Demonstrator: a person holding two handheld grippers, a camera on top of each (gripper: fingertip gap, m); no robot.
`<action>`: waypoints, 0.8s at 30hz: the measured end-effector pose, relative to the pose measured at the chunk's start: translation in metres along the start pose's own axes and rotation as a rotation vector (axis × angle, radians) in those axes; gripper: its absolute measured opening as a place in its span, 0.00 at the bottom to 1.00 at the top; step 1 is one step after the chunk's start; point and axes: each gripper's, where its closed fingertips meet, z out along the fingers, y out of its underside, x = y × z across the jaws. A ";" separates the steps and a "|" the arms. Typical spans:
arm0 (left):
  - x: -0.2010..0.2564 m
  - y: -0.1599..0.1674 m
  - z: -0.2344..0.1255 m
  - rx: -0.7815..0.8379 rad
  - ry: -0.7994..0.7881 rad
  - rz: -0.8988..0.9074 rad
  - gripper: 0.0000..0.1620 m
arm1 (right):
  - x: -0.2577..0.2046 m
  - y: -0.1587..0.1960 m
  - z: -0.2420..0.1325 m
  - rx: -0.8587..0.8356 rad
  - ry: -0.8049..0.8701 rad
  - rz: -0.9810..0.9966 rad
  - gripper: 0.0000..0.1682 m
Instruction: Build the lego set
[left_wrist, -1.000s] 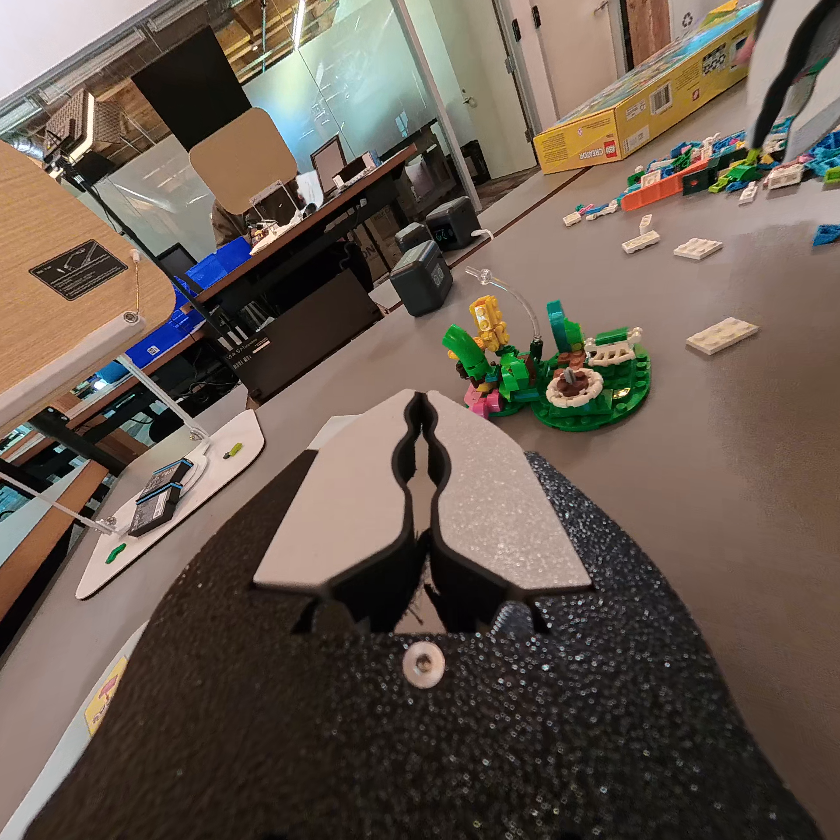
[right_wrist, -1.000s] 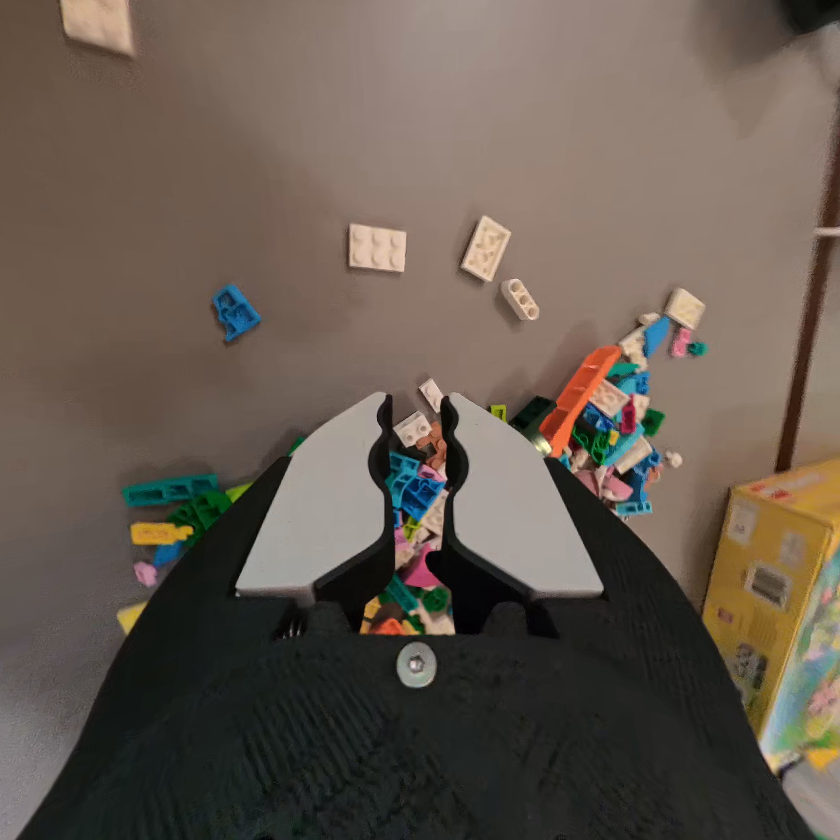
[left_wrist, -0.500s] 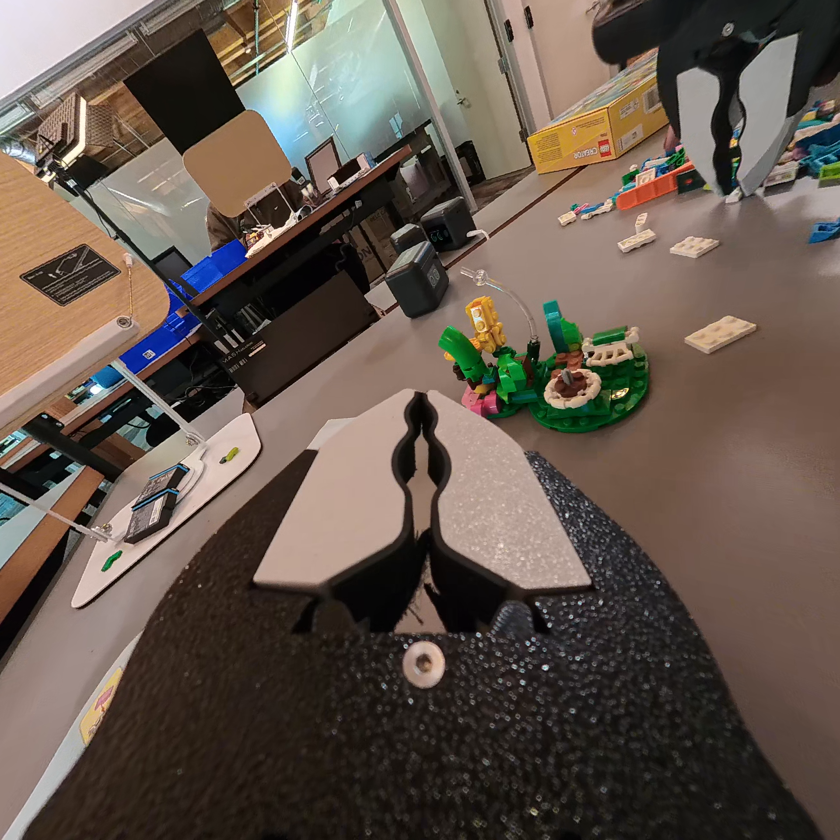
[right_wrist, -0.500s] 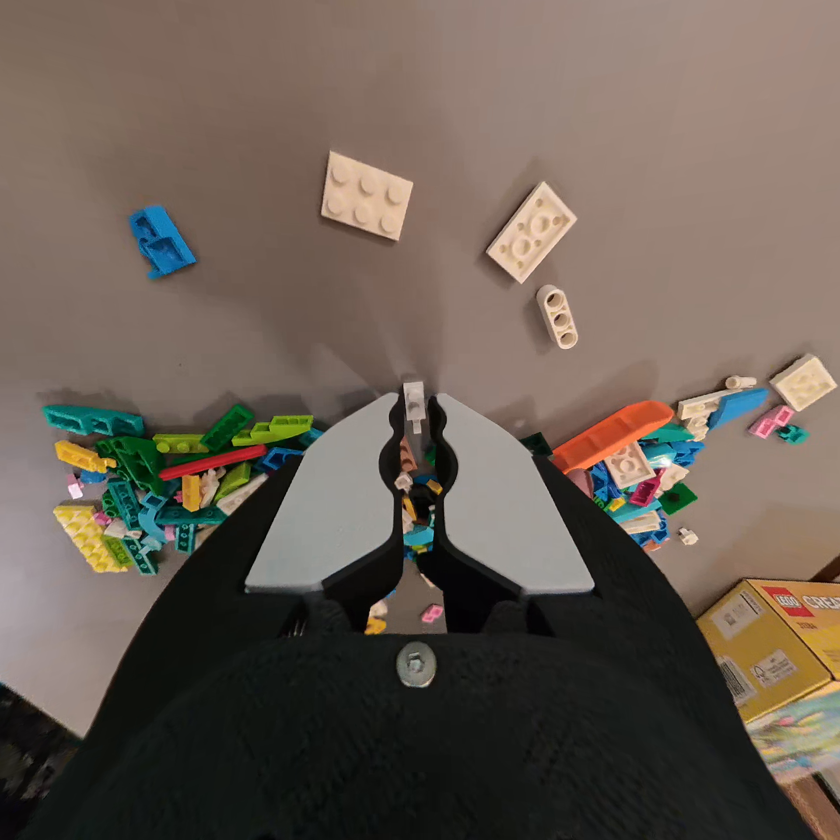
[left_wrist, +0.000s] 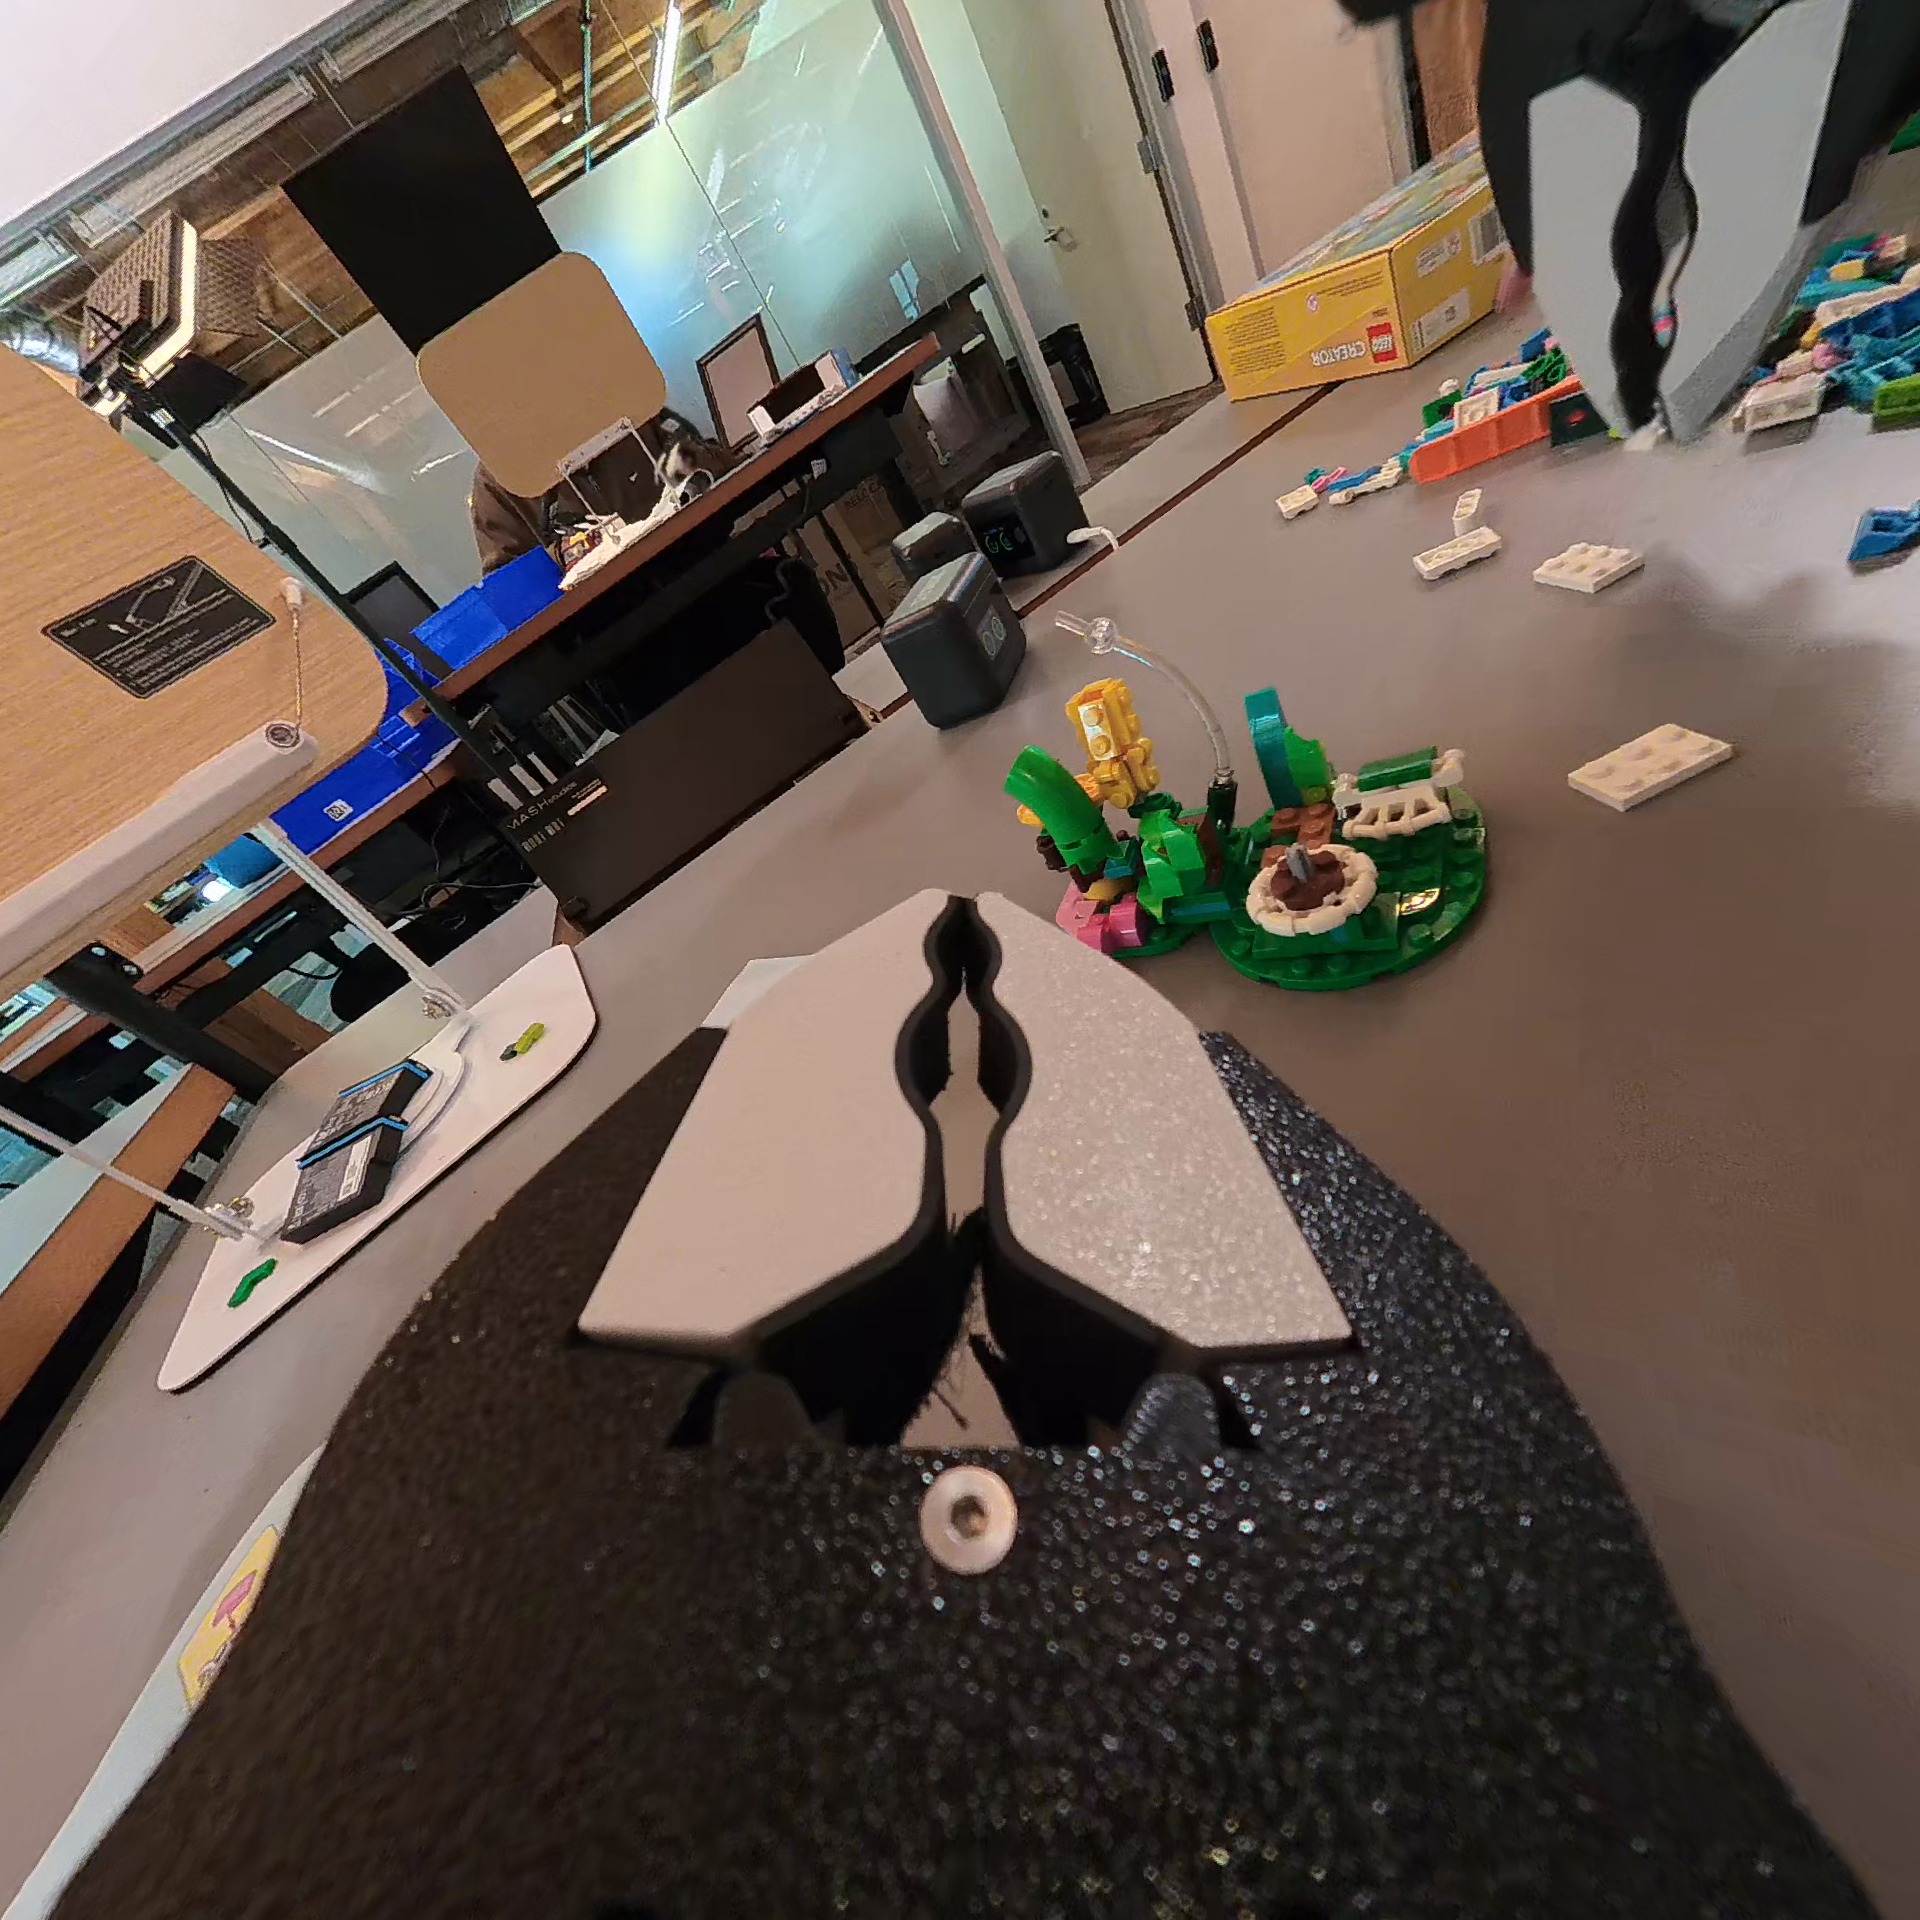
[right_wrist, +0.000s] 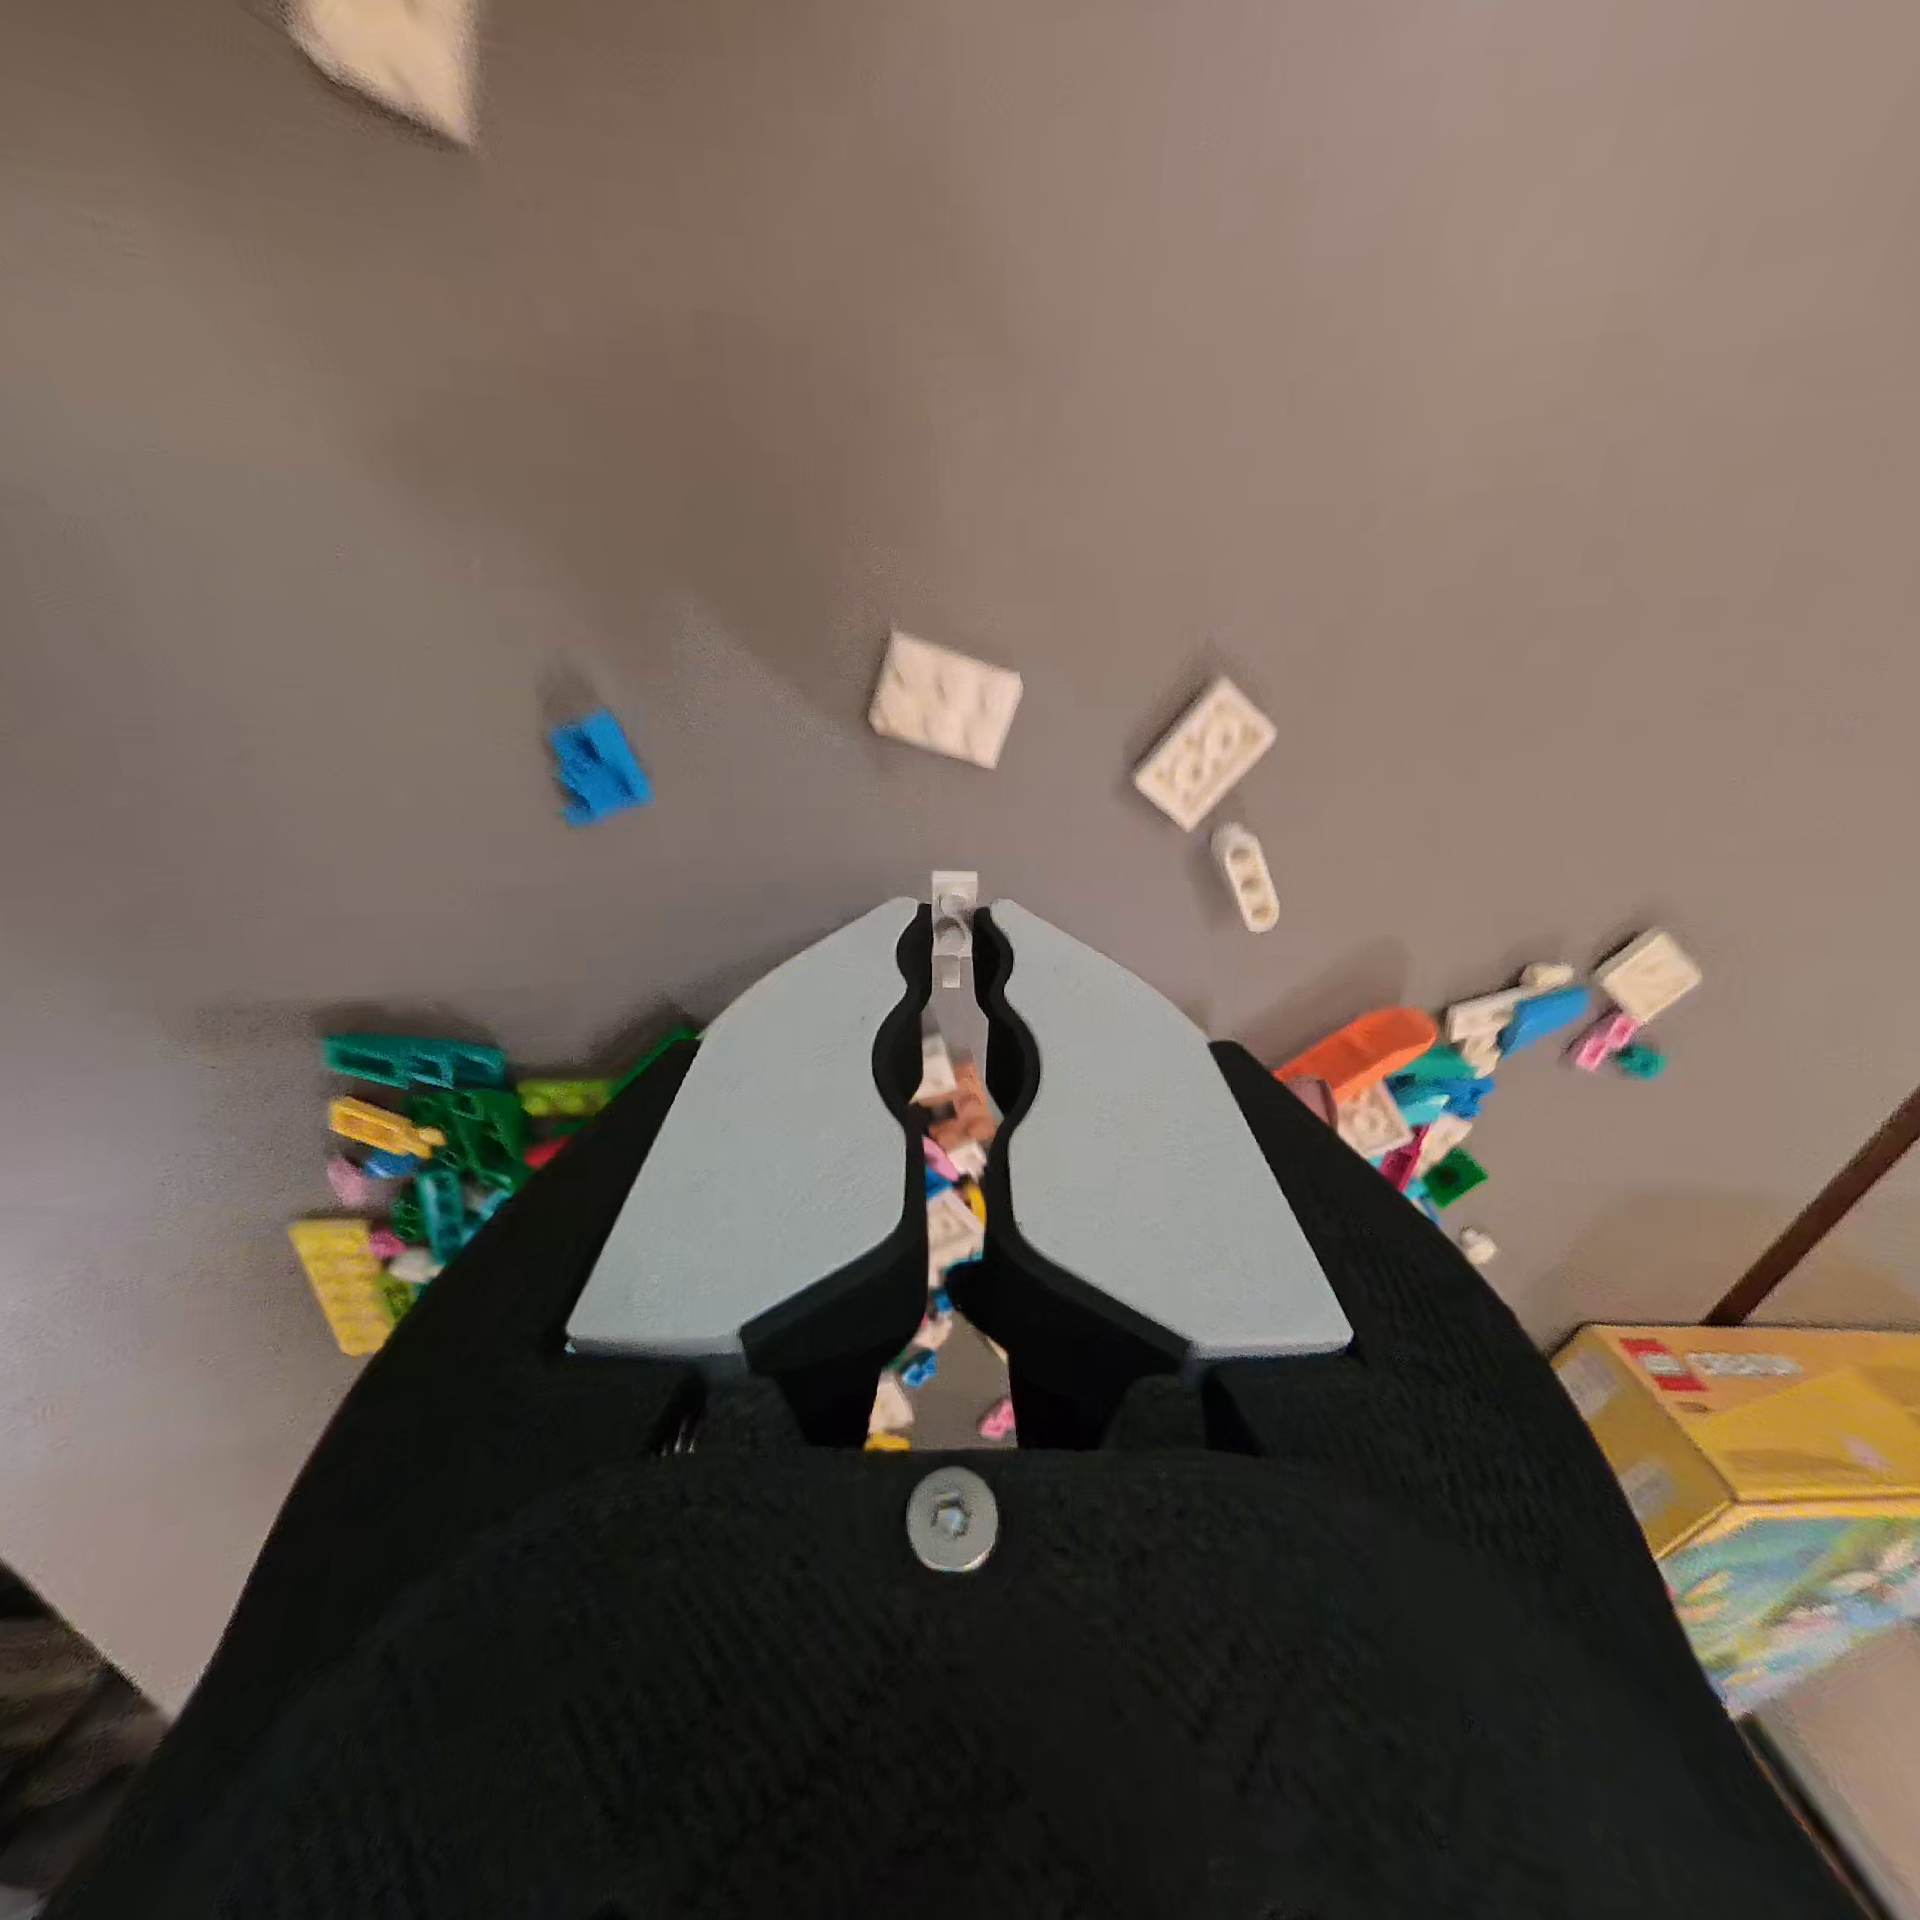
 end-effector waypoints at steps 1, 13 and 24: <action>0.000 0.000 0.000 0.001 0.000 -0.002 0.00 | -0.004 -0.012 -0.006 0.027 0.010 -0.019 0.04; 0.002 -0.002 0.001 0.008 0.003 -0.015 0.00 | -0.112 -0.124 -0.021 0.104 -0.075 -0.405 0.04; 0.003 -0.002 0.002 0.011 0.004 -0.023 0.00 | -0.127 -0.137 0.003 0.069 -0.100 -0.458 0.07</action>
